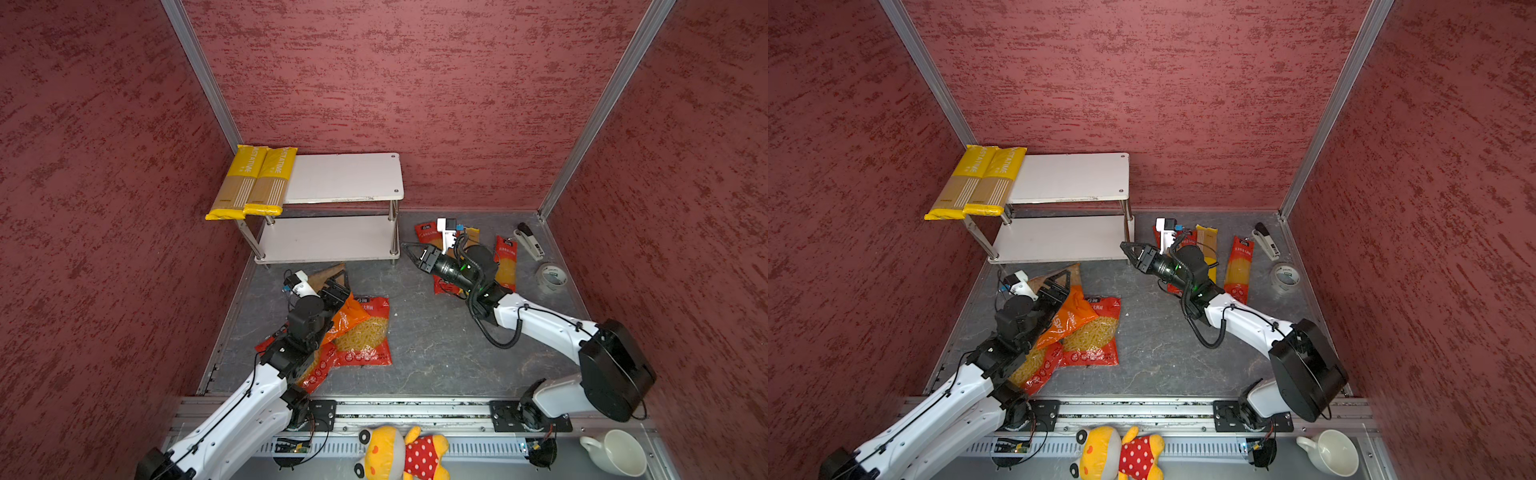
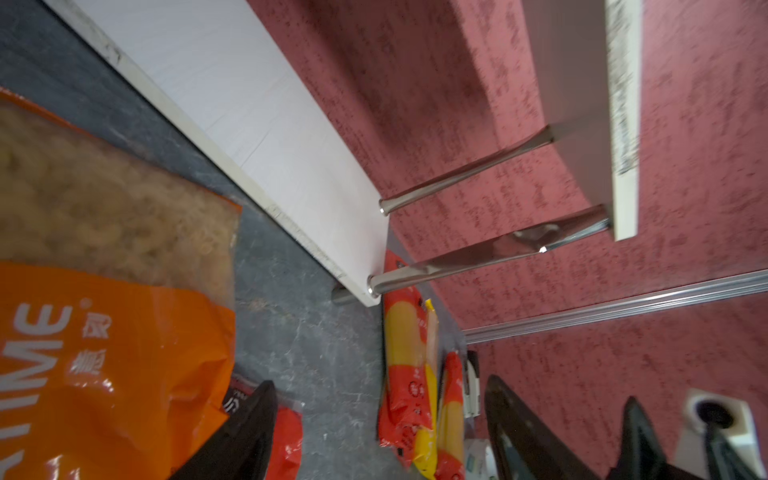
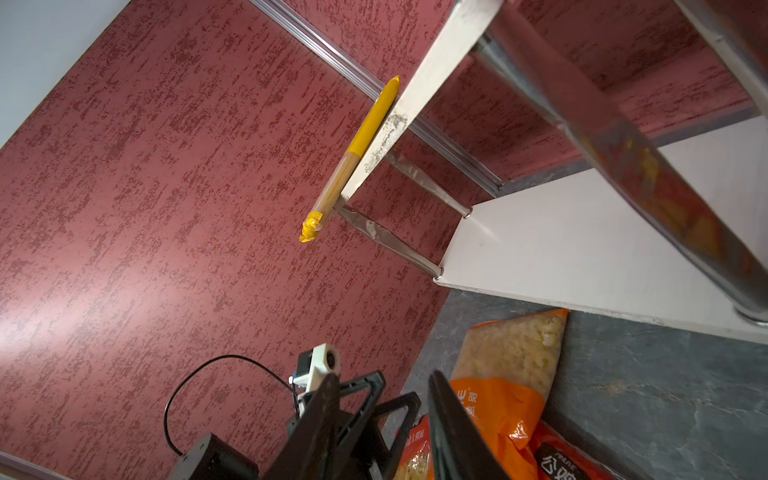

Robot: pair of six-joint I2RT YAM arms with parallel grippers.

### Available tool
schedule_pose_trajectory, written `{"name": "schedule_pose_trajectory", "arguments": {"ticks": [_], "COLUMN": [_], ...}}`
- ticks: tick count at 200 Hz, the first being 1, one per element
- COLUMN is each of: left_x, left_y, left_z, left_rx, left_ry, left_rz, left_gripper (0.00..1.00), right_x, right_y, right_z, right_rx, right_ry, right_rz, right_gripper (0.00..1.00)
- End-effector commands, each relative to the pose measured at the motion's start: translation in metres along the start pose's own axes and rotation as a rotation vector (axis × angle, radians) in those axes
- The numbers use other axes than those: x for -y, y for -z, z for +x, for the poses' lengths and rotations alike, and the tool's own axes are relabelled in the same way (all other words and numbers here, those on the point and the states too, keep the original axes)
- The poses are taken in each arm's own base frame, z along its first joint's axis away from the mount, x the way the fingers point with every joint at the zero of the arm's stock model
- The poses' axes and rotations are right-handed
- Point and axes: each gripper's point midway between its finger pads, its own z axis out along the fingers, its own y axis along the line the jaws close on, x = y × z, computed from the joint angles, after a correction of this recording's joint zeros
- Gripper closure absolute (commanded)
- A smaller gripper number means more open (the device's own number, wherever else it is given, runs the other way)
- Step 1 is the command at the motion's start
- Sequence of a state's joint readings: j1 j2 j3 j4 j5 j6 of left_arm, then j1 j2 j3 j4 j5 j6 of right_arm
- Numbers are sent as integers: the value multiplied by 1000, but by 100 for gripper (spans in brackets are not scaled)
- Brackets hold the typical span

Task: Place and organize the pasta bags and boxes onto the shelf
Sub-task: 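Withdraw the left gripper while the right gripper reaches toward the spaghetti packs, then grasp the third yellow spaghetti pack with the right gripper and drag it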

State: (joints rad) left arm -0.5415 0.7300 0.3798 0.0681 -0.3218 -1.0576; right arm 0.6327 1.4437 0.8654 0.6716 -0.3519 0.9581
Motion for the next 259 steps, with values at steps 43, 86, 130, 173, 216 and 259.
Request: {"name": "schedule_pose_trajectory", "arguments": {"ticks": [43,86,130,173,216,259], "left_x": [15,14,19,21,16,17], "left_y": [-27,-55,-65,-65,-63,-65], "left_z": [70,142,188,195,195,197], "left_rx": [-106,-323,-414,-433,-435,-440], "left_ry": [-188,-338,-424,-481,-486,-485], "left_rz": [5,31,46,46,36,36], "left_gripper": [22,22,22,22,22,22], "right_x": [115,199,263,302,327,334], "right_y": [40,105,170,197,212,198], "right_z": [9,-7,-38,-42,-30,-5], "right_rx": [-29,-16,17,9,-13,-104], "right_ry": [-14,-42,-27,-92,-149,-220], "right_rz": [471,775,1016,1095,1122,1026], "right_gripper": [65,62,55,50,45,50]}}
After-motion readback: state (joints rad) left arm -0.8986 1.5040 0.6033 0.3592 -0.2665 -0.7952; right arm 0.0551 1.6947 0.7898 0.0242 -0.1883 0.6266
